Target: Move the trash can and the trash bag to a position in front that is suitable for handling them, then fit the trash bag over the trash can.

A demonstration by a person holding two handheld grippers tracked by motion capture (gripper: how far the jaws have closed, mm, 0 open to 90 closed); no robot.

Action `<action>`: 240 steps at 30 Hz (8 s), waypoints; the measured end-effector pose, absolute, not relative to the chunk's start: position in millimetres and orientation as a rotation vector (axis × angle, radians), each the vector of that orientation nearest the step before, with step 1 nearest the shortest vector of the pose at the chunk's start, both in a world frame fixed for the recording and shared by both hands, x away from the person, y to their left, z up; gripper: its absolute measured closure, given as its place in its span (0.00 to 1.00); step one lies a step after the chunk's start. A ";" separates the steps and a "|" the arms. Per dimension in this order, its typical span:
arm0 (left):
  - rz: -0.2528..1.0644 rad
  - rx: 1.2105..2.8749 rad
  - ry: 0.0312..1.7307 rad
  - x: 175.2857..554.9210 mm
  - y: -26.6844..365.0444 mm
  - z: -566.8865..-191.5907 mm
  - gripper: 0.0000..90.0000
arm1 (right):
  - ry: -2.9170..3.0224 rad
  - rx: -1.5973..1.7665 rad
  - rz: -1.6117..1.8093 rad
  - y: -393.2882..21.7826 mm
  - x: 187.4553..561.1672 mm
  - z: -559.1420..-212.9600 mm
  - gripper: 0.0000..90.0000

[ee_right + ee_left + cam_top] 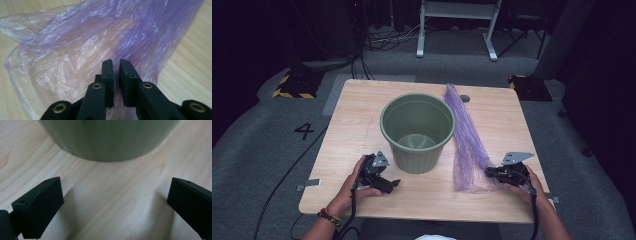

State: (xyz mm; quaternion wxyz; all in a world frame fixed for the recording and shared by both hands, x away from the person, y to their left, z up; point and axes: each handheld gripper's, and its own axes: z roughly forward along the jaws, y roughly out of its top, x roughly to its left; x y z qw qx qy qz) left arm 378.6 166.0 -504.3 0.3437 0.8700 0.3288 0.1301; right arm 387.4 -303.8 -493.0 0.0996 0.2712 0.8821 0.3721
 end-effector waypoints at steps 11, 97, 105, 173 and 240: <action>0.357 2.246 0.905 395.3 152.7 -504.0 0.00 | 2.698 0.634 1.094 -264.7 361.1 -491.2 0.94; 0.317 2.278 0.778 428.6 107.6 -502.5 0.06 | 2.689 0.592 1.091 -235.8 359.3 -492.0 0.76; 0.148 2.248 0.675 389.6 113.1 -485.4 0.18 | 2.692 0.557 1.090 -218.2 362.6 -492.1 0.73; 0.273 2.167 0.672 354.9 185.6 -476.8 0.19 | 2.276 1.227 1.045 -267.6 468.3 -497.3 0.95; 0.305 2.402 0.517 349.7 65.2 -470.2 0.97 | 1.919 0.590 1.551 -236.2 371.9 -363.0 0.99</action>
